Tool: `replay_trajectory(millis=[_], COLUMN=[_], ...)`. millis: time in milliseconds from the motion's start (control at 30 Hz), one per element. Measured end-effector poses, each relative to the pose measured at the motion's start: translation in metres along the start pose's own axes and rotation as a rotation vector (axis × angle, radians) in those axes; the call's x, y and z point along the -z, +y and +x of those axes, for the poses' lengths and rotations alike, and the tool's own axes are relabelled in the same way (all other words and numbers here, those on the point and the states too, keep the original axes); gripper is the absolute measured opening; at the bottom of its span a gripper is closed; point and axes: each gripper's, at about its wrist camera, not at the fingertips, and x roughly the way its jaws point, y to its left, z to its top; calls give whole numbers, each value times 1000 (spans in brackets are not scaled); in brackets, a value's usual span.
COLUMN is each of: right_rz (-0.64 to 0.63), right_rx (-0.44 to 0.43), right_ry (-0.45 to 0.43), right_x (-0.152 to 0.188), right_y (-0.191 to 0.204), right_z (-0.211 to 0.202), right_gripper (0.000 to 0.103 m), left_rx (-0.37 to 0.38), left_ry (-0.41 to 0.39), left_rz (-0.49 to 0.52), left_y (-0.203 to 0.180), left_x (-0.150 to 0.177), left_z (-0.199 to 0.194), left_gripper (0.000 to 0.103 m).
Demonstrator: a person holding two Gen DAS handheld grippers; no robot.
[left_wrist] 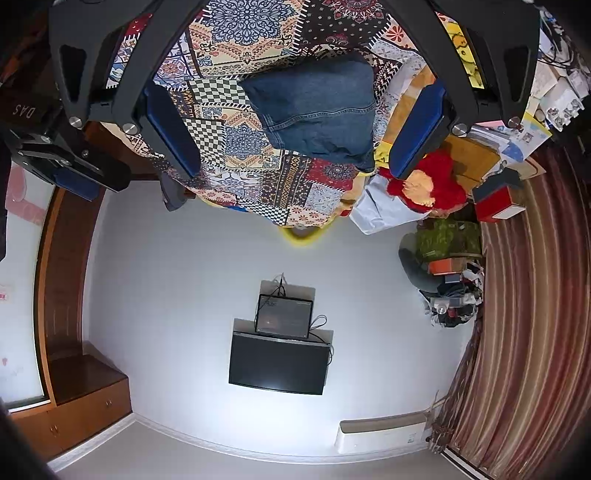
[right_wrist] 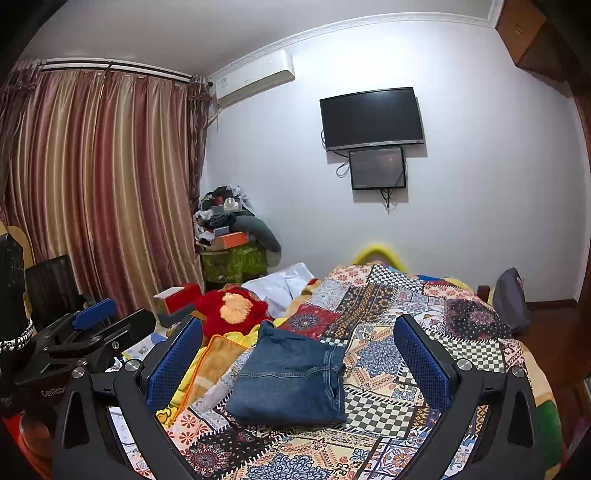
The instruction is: Fold large clothes
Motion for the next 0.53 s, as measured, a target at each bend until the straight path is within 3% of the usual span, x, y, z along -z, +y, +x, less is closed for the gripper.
replay_trajectory(millis=[533], right_rz=[17], right_rx=[7], right_ry=[12], right_x=[6], right_y=[3], right_z=[6], right_gripper=[103], left_rx=[3], left_ry=[21], left_rz=[-11], left_y=[3], left_x=[2], left_z=[8], left_gripper=[103])
